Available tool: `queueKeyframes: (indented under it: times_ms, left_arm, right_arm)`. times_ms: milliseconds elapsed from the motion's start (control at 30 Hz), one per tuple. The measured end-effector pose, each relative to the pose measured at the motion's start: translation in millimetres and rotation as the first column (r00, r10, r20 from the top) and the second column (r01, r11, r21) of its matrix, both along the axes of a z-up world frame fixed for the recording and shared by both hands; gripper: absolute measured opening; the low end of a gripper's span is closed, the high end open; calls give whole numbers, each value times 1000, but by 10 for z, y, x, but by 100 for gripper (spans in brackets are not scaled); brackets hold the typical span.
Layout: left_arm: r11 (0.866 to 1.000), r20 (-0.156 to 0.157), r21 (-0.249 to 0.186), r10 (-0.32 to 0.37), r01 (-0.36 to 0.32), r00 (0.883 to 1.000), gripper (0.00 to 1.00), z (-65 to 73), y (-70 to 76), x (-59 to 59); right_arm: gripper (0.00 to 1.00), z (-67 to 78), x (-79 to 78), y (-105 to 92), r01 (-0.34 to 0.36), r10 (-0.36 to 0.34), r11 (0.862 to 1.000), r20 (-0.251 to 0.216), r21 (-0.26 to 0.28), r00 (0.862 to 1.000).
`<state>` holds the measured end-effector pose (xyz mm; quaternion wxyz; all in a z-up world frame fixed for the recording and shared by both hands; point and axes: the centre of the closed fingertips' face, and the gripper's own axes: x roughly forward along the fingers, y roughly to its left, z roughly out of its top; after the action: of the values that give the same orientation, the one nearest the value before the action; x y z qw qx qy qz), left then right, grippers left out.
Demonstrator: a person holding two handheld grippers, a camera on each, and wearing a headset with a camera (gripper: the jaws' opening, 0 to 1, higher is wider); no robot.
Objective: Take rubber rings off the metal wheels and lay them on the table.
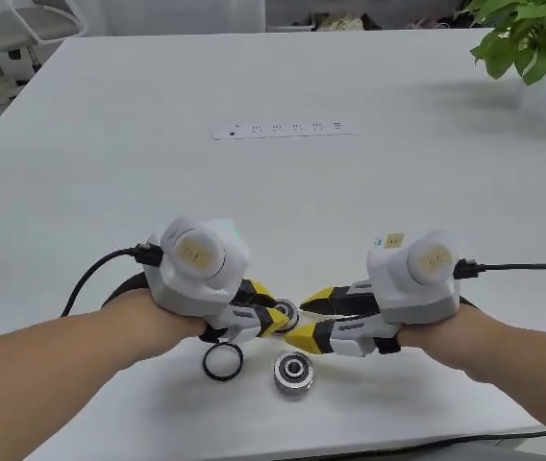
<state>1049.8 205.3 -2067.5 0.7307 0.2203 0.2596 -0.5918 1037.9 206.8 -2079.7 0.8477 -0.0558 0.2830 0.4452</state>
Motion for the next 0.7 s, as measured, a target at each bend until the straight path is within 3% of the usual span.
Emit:
queueKeyframes:
  times_ms: [100, 700]
  left_arm:
    - [1000, 18, 4, -4, 4, 1000, 9, -16, 6, 8]
    - [1000, 21, 10, 22, -22, 1000, 8, -10, 19, 9]
  right_arm:
    - [29, 8, 27, 13, 0, 0, 1000, 4, -9, 1000]
    - [26, -32, 89, 80, -26, 29, 997, 31, -73, 999]
